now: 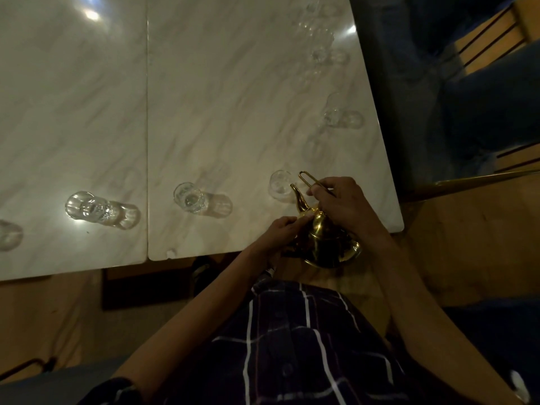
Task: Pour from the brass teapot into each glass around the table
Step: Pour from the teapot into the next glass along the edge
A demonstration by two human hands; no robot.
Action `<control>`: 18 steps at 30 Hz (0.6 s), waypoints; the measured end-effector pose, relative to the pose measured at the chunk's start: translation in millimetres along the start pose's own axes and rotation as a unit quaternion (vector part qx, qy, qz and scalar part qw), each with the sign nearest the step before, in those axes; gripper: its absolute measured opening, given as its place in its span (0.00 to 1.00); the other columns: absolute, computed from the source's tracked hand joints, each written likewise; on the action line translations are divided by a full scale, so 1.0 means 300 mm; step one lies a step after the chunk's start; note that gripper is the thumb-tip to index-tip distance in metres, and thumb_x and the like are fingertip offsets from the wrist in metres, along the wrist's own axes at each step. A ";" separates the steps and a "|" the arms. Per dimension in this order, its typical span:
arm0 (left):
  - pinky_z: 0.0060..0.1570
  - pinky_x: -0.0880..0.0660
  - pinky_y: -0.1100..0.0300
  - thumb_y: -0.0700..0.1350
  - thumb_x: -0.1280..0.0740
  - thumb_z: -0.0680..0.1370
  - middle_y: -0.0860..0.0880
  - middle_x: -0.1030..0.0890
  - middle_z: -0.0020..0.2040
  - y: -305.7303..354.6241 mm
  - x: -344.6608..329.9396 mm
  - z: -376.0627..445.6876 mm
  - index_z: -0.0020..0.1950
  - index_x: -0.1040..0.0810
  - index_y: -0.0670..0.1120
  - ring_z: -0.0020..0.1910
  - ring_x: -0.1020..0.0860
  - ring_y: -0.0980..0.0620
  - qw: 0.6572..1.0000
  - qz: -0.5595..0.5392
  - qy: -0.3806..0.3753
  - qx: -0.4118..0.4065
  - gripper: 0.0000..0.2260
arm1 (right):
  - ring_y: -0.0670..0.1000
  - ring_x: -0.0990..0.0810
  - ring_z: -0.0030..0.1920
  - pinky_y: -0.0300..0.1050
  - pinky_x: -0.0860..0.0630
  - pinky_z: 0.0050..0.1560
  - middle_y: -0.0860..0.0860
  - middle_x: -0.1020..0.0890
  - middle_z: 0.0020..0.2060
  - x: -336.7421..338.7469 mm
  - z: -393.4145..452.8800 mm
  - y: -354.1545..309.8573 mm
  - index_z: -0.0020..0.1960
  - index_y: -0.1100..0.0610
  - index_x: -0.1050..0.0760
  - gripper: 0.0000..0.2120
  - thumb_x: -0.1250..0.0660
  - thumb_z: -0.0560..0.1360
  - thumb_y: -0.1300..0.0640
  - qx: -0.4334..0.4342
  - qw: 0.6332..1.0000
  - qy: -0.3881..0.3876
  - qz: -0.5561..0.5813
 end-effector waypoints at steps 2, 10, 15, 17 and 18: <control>0.64 0.21 0.37 0.63 0.33 0.81 0.40 0.15 0.59 0.009 -0.002 -0.003 0.62 0.16 0.40 0.59 0.16 0.40 1.000 0.009 0.000 -0.003 0.27 | 0.49 0.18 0.44 0.52 0.20 0.49 0.49 0.16 0.39 0.000 0.003 0.003 0.50 0.58 0.15 0.12 0.36 0.80 0.54 0.000 1.000 0.000 -0.002; 0.62 0.18 0.43 0.64 0.32 0.80 0.46 0.15 0.55 0.023 -0.012 -0.015 0.62 0.16 0.42 0.54 0.16 0.47 1.000 -0.018 0.003 0.025 0.26 | 0.46 0.19 0.39 0.48 0.22 0.46 0.45 0.19 0.35 0.004 0.009 0.008 0.50 0.59 0.15 0.12 0.36 0.80 0.55 0.003 1.000 0.003 0.001; 0.63 0.19 0.42 0.63 0.32 0.80 0.45 0.15 0.56 0.028 -0.013 -0.015 0.62 0.17 0.42 0.54 0.17 0.47 0.999 -0.025 0.002 0.025 0.26 | 0.46 0.19 0.39 0.48 0.22 0.46 0.46 0.18 0.35 0.003 0.016 0.011 0.48 0.59 0.15 0.12 0.35 0.79 0.55 0.000 1.000 0.004 0.004; 0.62 0.19 0.41 0.64 0.32 0.80 0.45 0.15 0.56 0.027 -0.010 -0.013 0.62 0.16 0.42 0.55 0.16 0.46 0.999 -0.030 0.001 0.029 0.26 | 0.45 0.20 0.39 0.48 0.22 0.46 0.46 0.18 0.35 0.004 0.020 0.012 0.48 0.59 0.15 0.12 0.35 0.79 0.54 0.002 1.000 0.003 0.005; 0.63 0.19 0.40 0.64 0.32 0.80 0.45 0.15 0.57 0.027 -0.008 -0.010 0.62 0.16 0.42 0.56 0.16 0.45 0.999 -0.024 0.001 0.027 0.26 | 0.45 0.20 0.39 0.47 0.23 0.46 0.45 0.18 0.35 0.005 0.022 0.012 0.49 0.59 0.15 0.12 0.35 0.79 0.54 0.004 1.000 0.003 0.005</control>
Point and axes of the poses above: each hand's wrist, its own z-axis towards the middle knuckle, its own x-axis out of the back of the hand, y = z × x, the point moved 1 cm from there along z, towards the middle knuckle
